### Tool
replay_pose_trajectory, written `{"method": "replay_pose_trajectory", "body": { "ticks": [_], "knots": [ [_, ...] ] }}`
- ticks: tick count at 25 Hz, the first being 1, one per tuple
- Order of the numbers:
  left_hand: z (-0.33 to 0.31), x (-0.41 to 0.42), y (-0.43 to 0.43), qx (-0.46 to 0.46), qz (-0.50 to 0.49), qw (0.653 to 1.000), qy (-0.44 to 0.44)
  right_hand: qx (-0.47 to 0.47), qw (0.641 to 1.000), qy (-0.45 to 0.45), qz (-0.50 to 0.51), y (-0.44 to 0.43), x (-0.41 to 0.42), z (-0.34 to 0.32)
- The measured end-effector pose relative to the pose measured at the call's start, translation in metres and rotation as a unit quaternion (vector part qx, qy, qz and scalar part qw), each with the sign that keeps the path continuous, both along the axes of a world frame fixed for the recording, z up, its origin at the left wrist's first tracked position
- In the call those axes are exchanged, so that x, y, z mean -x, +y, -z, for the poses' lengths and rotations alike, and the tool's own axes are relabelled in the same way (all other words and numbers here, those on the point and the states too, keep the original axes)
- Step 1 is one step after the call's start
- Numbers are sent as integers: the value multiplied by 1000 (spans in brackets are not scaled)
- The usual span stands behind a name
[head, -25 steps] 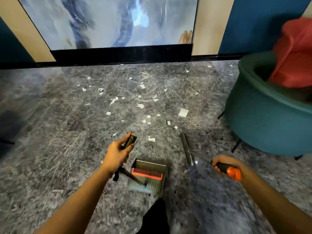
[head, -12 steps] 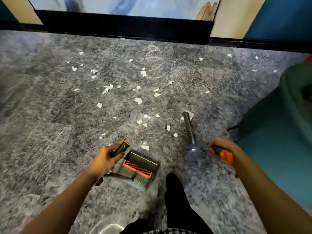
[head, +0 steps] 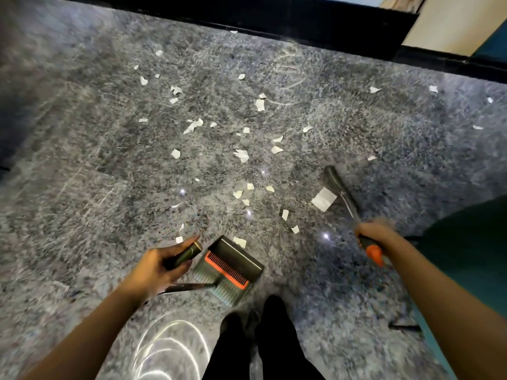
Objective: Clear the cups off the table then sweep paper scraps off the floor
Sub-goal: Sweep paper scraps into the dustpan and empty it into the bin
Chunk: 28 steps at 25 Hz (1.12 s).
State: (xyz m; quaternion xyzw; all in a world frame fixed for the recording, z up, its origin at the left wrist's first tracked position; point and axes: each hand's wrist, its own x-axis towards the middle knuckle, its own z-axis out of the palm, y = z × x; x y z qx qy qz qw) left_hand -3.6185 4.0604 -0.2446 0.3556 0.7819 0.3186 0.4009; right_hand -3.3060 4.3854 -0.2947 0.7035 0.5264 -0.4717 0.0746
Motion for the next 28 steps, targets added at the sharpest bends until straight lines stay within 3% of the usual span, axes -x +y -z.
{"method": "replay_pose_trajectory", "body": {
  "ticks": [5,8,17,28],
  "knots": [
    [-8,0,-7,15,-26,999,-34,-5,993,-34,-113,-43,32,32],
    [-9,-9,-4,5,-42,998,-45,60,991,-34,-117,-93,45,35],
    [-1,5,-14,19,-13,997,-79,177,964,32,-195,-226,57,-30],
    [1,11,-22,22,-23,995,-99,243,945,84,-200,-203,44,-100]
  ]
}}
